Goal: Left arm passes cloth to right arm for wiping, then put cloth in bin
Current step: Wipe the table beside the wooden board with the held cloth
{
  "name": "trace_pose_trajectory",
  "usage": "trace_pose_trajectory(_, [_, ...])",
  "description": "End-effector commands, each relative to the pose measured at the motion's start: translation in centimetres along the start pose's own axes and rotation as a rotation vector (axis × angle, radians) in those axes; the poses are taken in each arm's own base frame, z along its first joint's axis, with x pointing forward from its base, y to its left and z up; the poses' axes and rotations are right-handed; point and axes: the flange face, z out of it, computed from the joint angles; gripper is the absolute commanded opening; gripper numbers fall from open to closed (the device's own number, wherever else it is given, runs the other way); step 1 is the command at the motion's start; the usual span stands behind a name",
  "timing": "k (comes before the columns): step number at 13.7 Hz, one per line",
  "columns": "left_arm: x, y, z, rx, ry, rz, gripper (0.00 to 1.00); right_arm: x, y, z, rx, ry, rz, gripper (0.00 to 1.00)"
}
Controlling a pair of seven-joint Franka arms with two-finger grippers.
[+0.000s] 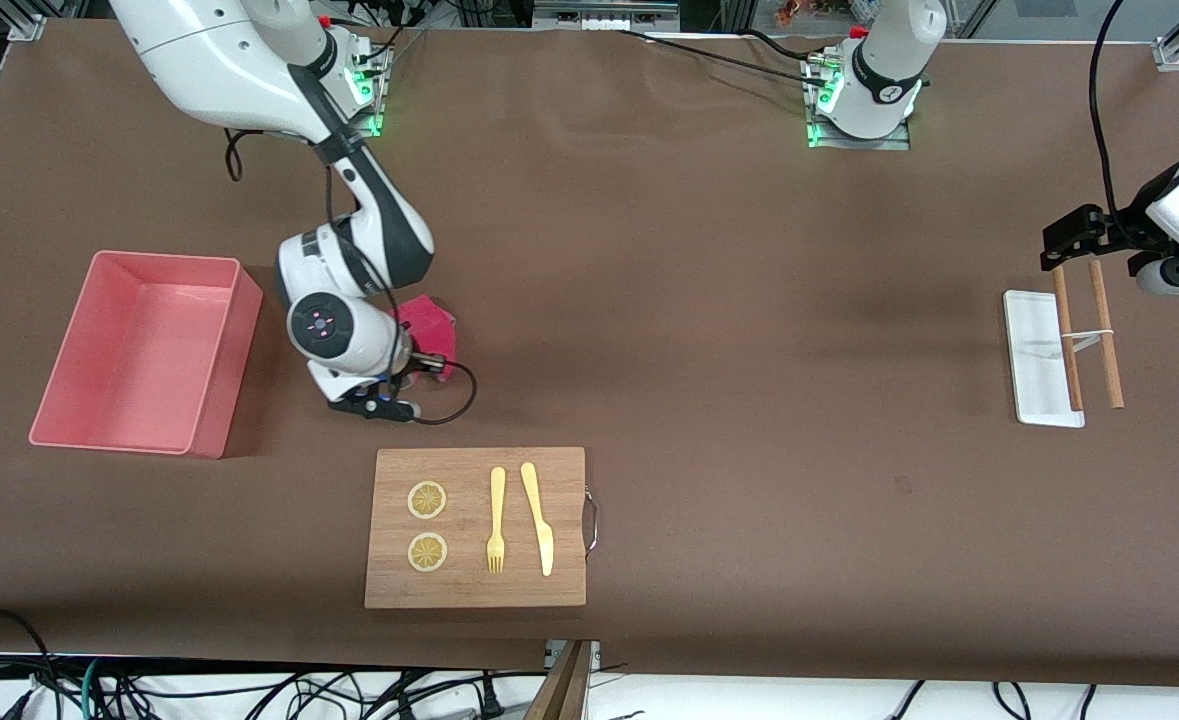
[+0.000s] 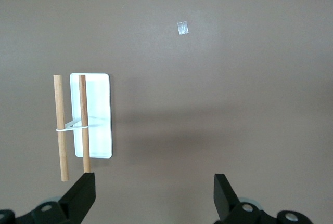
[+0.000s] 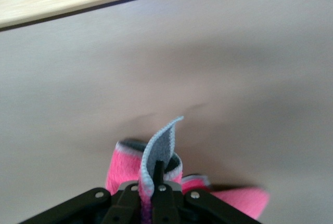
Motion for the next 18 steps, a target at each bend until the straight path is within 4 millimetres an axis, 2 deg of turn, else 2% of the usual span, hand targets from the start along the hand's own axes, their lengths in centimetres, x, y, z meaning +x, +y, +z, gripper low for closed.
trace_pose_trajectory(1, [0.4,-0.2,-0.1,-0.012,-0.013,0.013,1.00,-2.2,-4.2,0.7,0.054,0.024,0.093,0.00])
trace_pose_trajectory(3, [0.4,-0.3,-0.1,-0.012,-0.013,0.011,1.00,-4.0,-7.0,1.4,0.092,0.034,0.151,0.00])
trace_pose_trajectory(7, [0.1,-0.2,-0.1,-0.014,-0.014,0.014,1.00,-5.9,-10.3,1.9,0.178,0.051,0.312,0.00])
trace_pose_trajectory(9, [0.1,-0.3,-0.2,-0.014,-0.014,0.014,1.00,-5.7,-11.5,1.2,0.203,0.059,0.325,0.00])
trace_pose_trajectory(11, [0.0,-0.4,-0.2,-0.016,-0.012,0.033,1.00,-5.0,-10.2,1.5,0.154,0.045,0.238,0.00])
trace_pose_trajectory(12, [0.0,-0.4,-0.3,-0.014,-0.011,0.034,1.00,-4.4,-8.9,1.9,0.112,0.024,0.177,0.00])
trace_pose_trajectory(14, [0.2,-0.4,-0.5,-0.009,-0.004,0.043,1.00,-2.5,-5.6,2.4,0.043,0.011,0.107,0.00])
trace_pose_trajectory(18, [0.2,-0.2,-0.7,-0.002,-0.001,0.050,1.00,0.9,0.5,1.6,-0.057,-0.011,-0.019,0.00])
